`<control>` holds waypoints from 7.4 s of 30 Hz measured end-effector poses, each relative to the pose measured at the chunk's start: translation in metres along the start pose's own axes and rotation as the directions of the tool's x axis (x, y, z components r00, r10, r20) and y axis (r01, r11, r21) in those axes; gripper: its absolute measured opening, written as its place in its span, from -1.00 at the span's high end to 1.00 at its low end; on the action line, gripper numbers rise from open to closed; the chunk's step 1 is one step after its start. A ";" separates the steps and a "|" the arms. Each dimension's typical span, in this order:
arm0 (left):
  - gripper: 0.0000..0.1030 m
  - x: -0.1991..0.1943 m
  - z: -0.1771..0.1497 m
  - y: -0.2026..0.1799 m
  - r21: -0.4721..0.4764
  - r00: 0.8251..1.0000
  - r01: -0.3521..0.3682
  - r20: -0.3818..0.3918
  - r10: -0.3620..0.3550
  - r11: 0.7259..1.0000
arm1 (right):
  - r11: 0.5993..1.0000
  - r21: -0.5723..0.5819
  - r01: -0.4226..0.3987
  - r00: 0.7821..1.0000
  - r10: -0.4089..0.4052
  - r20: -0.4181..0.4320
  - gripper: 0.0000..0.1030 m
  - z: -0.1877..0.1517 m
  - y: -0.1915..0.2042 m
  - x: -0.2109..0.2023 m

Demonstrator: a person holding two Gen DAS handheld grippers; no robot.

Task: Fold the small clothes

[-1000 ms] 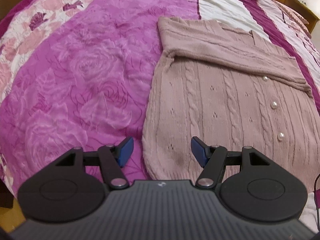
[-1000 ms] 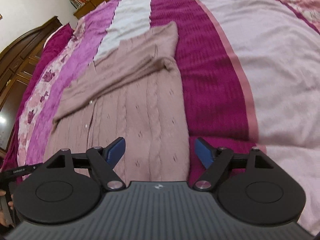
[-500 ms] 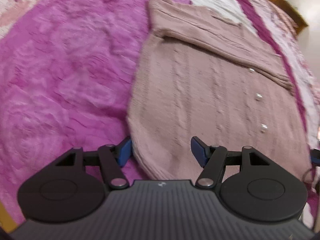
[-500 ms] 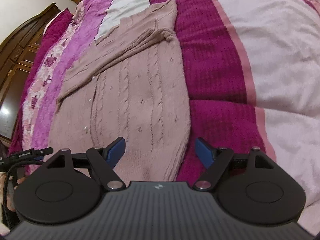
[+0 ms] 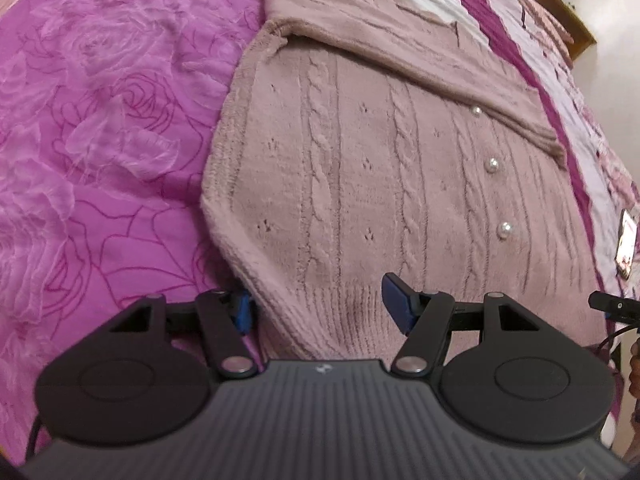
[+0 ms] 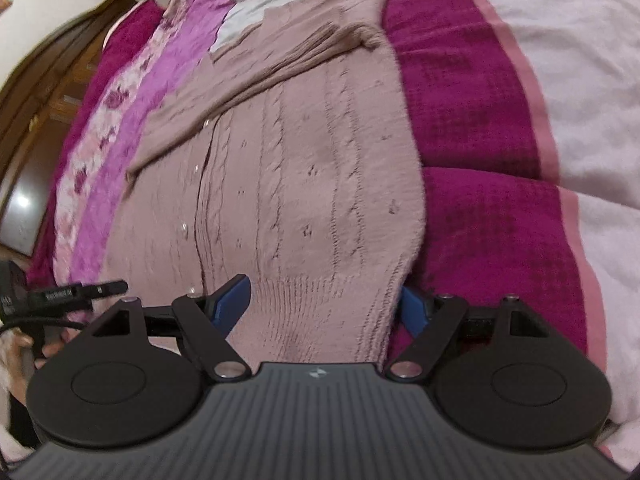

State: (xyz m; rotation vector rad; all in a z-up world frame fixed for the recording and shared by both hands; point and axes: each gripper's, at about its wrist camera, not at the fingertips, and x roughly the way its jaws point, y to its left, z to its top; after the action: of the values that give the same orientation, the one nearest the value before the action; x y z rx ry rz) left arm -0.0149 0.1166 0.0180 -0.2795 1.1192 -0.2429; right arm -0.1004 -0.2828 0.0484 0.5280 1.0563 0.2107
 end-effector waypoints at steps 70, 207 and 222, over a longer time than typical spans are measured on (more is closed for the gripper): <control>0.86 -0.056 0.071 -0.034 -0.055 0.890 0.242 0.409 -0.199 0.969 | 0.936 0.009 -0.352 0.821 0.304 0.483 0.84 0.083 -0.004 -0.013; 0.13 0.046 0.188 -0.015 -0.067 0.921 -0.191 0.332 0.202 0.979 | 0.995 0.008 0.096 0.865 -0.088 0.494 -0.28 0.173 0.009 0.088; 0.13 0.026 0.147 -0.029 -0.058 0.928 -0.221 0.293 0.228 0.974 | 0.993 0.105 0.061 0.863 -0.105 0.493 -0.43 0.163 -0.012 0.076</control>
State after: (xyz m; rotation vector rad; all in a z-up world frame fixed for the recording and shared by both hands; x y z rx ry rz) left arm 0.1282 0.0958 0.0659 -0.1986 0.8449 0.0181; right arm 0.0769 -0.3124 0.0462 0.5741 0.5787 -0.0514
